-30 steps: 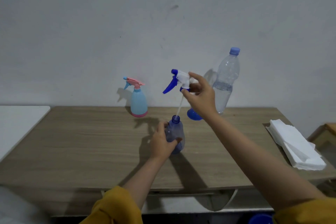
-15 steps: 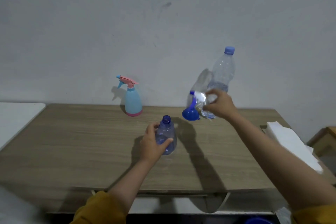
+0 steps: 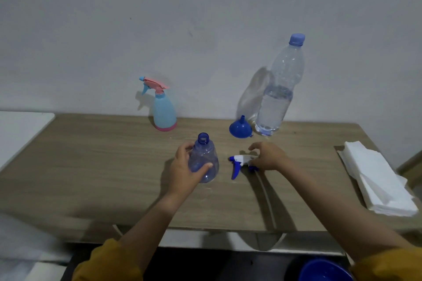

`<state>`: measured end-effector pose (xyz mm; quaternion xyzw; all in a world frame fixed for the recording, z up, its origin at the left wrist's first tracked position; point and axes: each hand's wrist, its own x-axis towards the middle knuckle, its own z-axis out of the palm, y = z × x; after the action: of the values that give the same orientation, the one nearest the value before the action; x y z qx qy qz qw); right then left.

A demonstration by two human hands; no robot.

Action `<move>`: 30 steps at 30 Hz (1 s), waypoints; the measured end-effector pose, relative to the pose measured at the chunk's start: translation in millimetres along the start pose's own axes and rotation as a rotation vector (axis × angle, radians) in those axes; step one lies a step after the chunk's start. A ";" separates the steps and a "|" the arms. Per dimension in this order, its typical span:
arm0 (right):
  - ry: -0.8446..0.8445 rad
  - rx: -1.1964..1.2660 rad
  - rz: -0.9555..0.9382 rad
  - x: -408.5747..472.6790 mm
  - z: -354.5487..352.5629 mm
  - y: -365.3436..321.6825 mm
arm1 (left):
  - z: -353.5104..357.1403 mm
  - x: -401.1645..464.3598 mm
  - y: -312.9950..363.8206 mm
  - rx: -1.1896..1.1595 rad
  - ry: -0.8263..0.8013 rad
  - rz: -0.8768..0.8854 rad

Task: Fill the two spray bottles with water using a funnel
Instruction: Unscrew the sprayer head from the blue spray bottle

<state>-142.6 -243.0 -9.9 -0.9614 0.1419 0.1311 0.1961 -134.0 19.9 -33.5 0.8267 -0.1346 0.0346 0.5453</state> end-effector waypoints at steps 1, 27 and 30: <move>0.049 -0.061 -0.027 2.4 -4.6 -0.7 | 0.5 0.4 -1.6 -0.005 -0.002 -0.008; -0.133 -0.608 -0.397 127.5 -62.3 -47.3 | 8.5 -0.6 -16.0 0.035 0.080 -0.005; -0.016 -0.210 -0.492 98.5 -75.9 -48.3 | 7.1 -1.3 -14.3 0.068 0.051 -0.050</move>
<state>-20.9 -253.7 43.7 -0.9809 -0.1119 0.1012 0.1224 -132.1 19.0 -49.4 0.8468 -0.0987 0.0468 0.5206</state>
